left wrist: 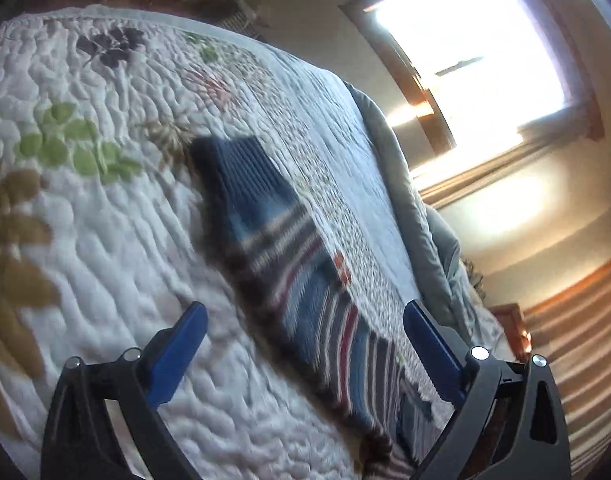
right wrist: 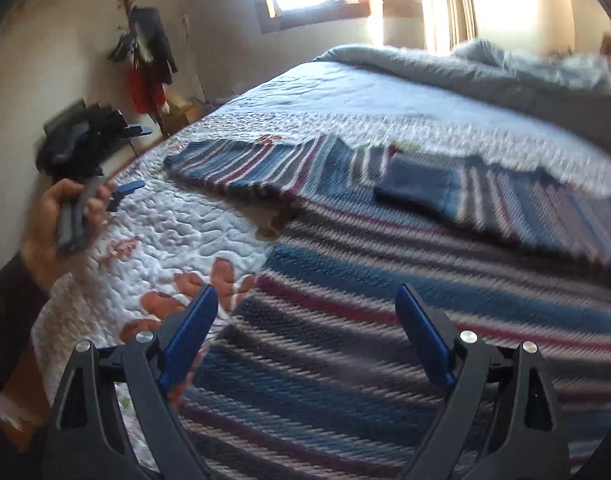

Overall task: Fold small clothes
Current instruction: 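Carry the sleeve across the sweater body and open the left tool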

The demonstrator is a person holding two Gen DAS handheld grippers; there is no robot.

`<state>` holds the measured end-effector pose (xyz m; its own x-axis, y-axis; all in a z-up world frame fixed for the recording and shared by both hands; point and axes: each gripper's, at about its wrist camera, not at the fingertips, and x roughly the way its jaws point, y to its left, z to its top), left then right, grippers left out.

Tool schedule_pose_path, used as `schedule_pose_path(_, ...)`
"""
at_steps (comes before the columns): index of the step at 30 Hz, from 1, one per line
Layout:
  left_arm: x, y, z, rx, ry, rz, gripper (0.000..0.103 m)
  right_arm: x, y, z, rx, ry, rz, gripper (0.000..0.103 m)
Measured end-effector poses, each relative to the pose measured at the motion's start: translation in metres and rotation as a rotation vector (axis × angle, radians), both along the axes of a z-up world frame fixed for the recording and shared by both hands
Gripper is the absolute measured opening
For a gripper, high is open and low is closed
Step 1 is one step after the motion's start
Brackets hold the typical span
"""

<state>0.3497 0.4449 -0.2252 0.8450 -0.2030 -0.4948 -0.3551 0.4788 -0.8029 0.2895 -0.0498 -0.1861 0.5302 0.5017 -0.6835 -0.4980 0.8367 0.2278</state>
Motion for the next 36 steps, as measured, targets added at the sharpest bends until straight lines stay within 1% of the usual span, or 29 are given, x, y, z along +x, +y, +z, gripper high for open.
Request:
schedule_pose_path(1, 0.009, 0.017, -0.002, -0.013, 0.011, 0.008, 0.099, 0.003, 0.0, -0.005, 0.016, 0.03, 0.006, 0.09)
schedule_pose_path(3, 0.035, 0.046, -0.015, -0.023, 0.074, 0.021, 0.098, 0.006, 0.0, -0.012, 0.015, 0.061, 0.028, 0.09)
schedule_pose_path(4, 0.04, 0.055, -0.024, -0.044, 0.087, 0.016, 0.098, 0.007, 0.0, -0.014, 0.004, 0.062, 0.033, 0.09)
schedule_pose_path(5, 0.054, 0.059, -0.031, -0.067, 0.108, 0.01, 0.098, 0.009, -0.002, -0.015, -0.002, 0.062, 0.036, 0.09)
schedule_pose_path(6, 0.064, 0.064, -0.037, -0.062, 0.126, 0.018, 0.098, 0.011, -0.004, -0.015, -0.002, 0.067, 0.035, 0.09)
schedule_pose_path(8, 0.077, 0.068, -0.037, -0.02, 0.113, 0.016, 0.098, 0.019, -0.01, -0.017, 0.013, 0.091, 0.02, 0.09)
schedule_pose_path(10, 0.094, 0.064, -0.041, 0.014, 0.138, 0.007, 0.098, 0.025, -0.018, -0.02, 0.042, 0.111, -0.005, 0.09)
schedule_pose_path(12, 0.105, 0.059, -0.04, 0.079, 0.153, 0.003, 0.097, 0.032, -0.026, -0.023, 0.063, 0.143, -0.032, 0.09)
schedule_pose_path(14, 0.113, 0.053, -0.038, 0.117, 0.171, -0.003, 0.08, 0.037, -0.032, -0.026, 0.081, 0.164, -0.046, 0.09)
schedule_pose_path(15, 0.116, 0.051, -0.039, 0.125, 0.193, -0.014, 0.056, 0.039, -0.034, -0.026, 0.093, 0.178, -0.053, 0.09)
schedule_pose_path(16, 0.117, 0.051, -0.042, 0.117, 0.209, -0.013, 0.047, 0.041, -0.037, -0.026, 0.107, 0.191, -0.056, 0.09)
schedule_pose_path(17, 0.115, 0.051, -0.042, 0.109, 0.214, -0.004, 0.044, 0.042, -0.038, -0.026, 0.117, 0.197, -0.06, 0.09)
schedule_pose_path(18, 0.114, 0.054, -0.042, 0.107, 0.22, -0.002, 0.037, 0.042, -0.039, -0.026, 0.123, 0.199, -0.062, 0.09)
schedule_pose_path(19, 0.108, 0.057, -0.041, 0.109, 0.225, -0.001, 0.028, 0.042, -0.04, -0.026, 0.124, 0.201, -0.063, 0.09)
schedule_pose_path(21, 0.101, 0.058, -0.035, 0.109, 0.22, 0.002, 0.019, 0.041, -0.041, -0.025, 0.12, 0.198, -0.061, 0.09)
schedule_pose_path(23, 0.095, 0.054, -0.021, 0.117, 0.194, 0.002, 0.015, 0.04, -0.04, -0.022, 0.122, 0.194, -0.052, 0.09)
schedule_pose_path(25, 0.09, 0.045, 0.0, 0.142, 0.162, -0.009, 0.013, 0.039, -0.039, -0.02, 0.119, 0.188, -0.047, 0.09)
schedule_pose_path(28, 0.083, 0.022, 0.04, 0.172, 0.099, -0.041, 0.011, 0.038, -0.042, -0.016, 0.119, 0.18, -0.049, 0.09)
schedule_pose_path(30, 0.082, -0.002, 0.071, 0.209, 0.063, -0.073, 0.011, 0.039, -0.047, -0.014, 0.12, 0.186, -0.061, 0.09)
schedule_pose_path(32, 0.083, -0.028, 0.096, 0.224, 0.022, -0.107, 0.01, 0.04, -0.053, -0.012, 0.122, 0.187, -0.072, 0.09)
schedule_pose_path(33, 0.083, -0.048, 0.114, 0.232, -0.006, -0.131, 0.01, 0.041, -0.058, -0.009, 0.116, 0.178, -0.085, 0.09)
schedule_pose_path(35, 0.082, -0.075, 0.134, 0.24, -0.038, -0.165, 0.01, 0.043, -0.064, -0.006, 0.118, 0.178, -0.089, 0.09)
schedule_pose_path(36, 0.081, -0.097, 0.148, 0.254, -0.055, -0.189, 0.01, 0.044, -0.069, -0.003, 0.125, 0.18, -0.094, 0.09)
